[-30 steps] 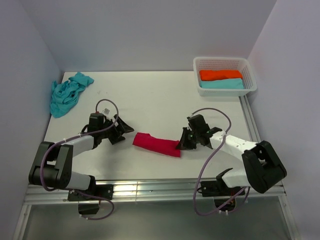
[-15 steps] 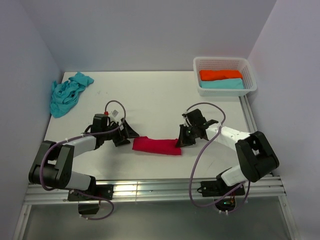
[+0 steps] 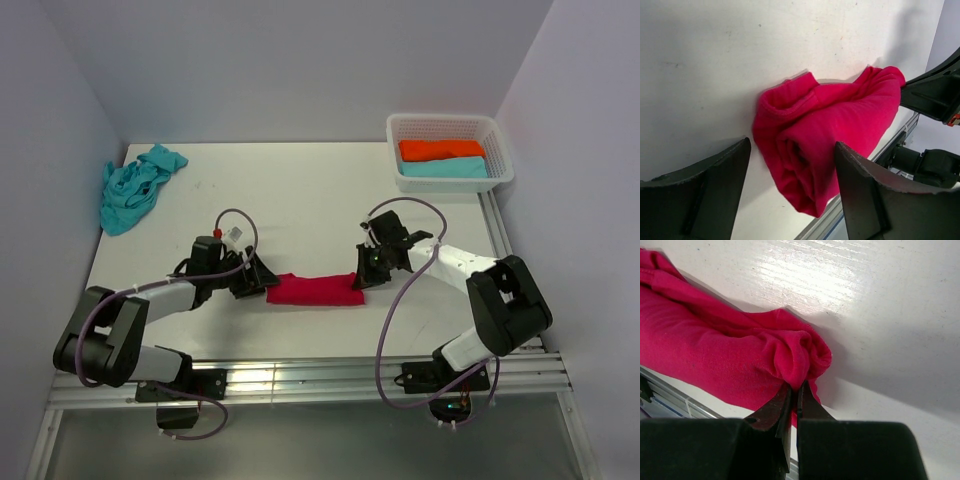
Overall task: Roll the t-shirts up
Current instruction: Roll the tshirt, then place the rolled tshirt into the container
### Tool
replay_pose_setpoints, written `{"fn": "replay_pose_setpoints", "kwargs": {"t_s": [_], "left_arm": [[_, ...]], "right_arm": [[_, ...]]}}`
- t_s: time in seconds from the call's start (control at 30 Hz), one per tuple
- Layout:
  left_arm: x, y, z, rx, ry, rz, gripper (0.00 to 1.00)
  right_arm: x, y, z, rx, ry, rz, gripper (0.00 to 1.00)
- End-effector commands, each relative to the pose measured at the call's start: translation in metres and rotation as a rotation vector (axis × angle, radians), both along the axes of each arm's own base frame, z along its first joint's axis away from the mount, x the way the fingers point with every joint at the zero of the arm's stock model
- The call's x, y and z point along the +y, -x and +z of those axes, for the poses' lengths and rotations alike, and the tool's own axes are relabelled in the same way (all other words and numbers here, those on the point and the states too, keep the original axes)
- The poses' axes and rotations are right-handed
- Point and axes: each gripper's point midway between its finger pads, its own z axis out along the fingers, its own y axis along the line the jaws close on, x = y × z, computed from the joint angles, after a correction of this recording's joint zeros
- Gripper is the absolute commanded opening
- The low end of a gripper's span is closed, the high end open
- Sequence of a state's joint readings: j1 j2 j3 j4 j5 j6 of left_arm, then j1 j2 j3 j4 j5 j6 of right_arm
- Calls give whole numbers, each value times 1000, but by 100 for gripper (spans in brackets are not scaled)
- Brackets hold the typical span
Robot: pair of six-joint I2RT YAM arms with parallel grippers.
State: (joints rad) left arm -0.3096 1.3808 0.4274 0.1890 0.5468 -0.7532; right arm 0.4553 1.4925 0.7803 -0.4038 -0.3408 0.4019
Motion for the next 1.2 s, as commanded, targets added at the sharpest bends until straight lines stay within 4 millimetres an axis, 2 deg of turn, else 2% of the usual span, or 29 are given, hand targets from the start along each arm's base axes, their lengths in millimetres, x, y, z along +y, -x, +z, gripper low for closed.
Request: {"fn": "replay_pose_setpoints", "kwargs": {"t_s": [0.0, 0.03, 0.1, 0.23, 0.4, 0.47, 0.53, 0.6, 0.7, 0.73, 0.8, 0.83, 0.9, 1.03, 1.1, 1.13, 1.17], "left_arm": [[8, 7, -13, -1, -37, 29, 73], [8, 7, -14, -4, -35, 28, 69], [6, 9, -16, -10, -15, 12, 68], [1, 13, -19, -23, 23, -6, 72], [-4, 8, -25, -17, 25, -18, 71], [-5, 5, -33, 4, -5, -16, 68], [-3, 4, -42, 29, -44, -2, 59], [-2, 3, -47, 41, -69, 10, 55], [-1, 2, -48, 40, -108, 19, 54], [-2, 1, -44, 23, -106, 17, 50], [-2, 1, -44, 13, -119, 10, 36], [-3, 2, -45, 20, -123, 7, 18], [-5, 2, -45, 26, -118, -6, 1], [-7, -2, -36, 12, -112, -2, 0], [-8, -3, -32, 30, -126, 2, 0], [-13, -16, -18, 1, -124, 9, 0], [-16, -21, -12, -2, -136, 12, 0]], "right_arm": [[-13, -11, -3, -32, 70, -11, 0], [-13, -10, -4, -28, 70, -12, 0], [-12, -10, -4, -25, 70, -8, 0], [-11, -12, -3, -26, 66, -3, 0], [-9, -13, -2, -24, 56, 1, 0], [-9, -12, -2, -22, 54, 0, 0], [-7, -12, 0, -26, 46, 1, 0], [-7, -12, 0, -27, 44, 3, 0], [-7, -14, 2, -33, 44, 4, 0], [-7, -14, 2, -31, 44, 1, 0], [-8, -14, 2, -34, 48, 4, 0], [-8, -15, 2, -34, 48, 2, 0], [-9, -16, 3, -33, 44, -6, 0], [-10, -19, 6, -5, 32, -41, 0], [-9, -27, 15, -7, 18, -82, 0], [-8, -29, 20, -7, 12, -94, 0], [-5, -36, 31, -19, -8, -117, 0]]}}
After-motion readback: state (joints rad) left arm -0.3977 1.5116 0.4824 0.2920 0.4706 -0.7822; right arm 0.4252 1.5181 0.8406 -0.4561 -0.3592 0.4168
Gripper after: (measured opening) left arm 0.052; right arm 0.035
